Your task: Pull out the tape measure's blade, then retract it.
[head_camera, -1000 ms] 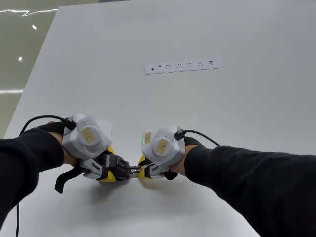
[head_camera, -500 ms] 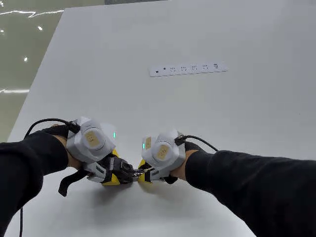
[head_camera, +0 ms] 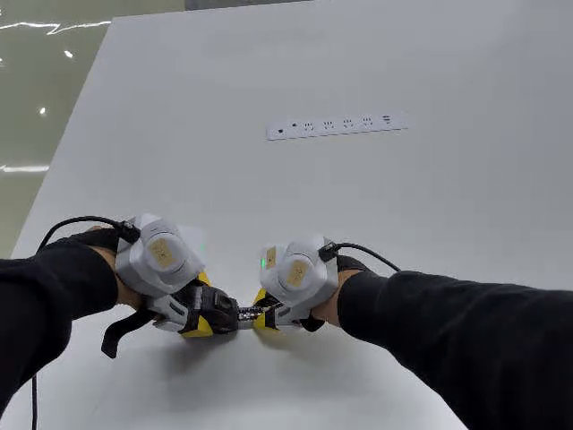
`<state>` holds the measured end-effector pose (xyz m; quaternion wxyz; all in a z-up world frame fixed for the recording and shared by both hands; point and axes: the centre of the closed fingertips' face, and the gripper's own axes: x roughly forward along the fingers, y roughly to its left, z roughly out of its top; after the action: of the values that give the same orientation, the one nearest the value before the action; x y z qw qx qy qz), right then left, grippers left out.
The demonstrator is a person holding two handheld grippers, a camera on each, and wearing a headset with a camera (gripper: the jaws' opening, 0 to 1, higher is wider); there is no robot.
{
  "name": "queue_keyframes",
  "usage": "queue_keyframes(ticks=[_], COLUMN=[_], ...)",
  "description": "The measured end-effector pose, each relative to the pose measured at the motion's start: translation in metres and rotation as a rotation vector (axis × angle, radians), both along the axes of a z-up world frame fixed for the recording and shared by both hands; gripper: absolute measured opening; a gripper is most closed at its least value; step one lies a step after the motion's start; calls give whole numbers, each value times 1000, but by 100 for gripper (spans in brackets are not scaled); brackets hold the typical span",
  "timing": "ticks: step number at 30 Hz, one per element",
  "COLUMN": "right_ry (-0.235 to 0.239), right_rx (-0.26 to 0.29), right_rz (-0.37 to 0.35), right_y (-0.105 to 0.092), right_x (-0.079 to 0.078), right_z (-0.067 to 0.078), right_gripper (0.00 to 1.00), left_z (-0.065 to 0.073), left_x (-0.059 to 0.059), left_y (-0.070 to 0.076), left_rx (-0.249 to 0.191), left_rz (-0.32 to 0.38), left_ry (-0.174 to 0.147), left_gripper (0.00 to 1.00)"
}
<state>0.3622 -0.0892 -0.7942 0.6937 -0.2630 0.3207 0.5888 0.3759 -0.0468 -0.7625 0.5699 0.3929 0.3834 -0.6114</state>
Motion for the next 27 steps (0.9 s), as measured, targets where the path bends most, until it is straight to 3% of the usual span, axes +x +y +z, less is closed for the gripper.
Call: queue_keyframes(ticks=[27], right_ry=[-2], right_rx=[-20], right_rz=[-6], right_y=[-18], right_x=[-4], right_z=[1], right_gripper=[8], left_z=[1], left_x=[-2], left_y=[1], left_rx=[4], left_rz=[-2], left_ry=[-10], left_gripper=[32])
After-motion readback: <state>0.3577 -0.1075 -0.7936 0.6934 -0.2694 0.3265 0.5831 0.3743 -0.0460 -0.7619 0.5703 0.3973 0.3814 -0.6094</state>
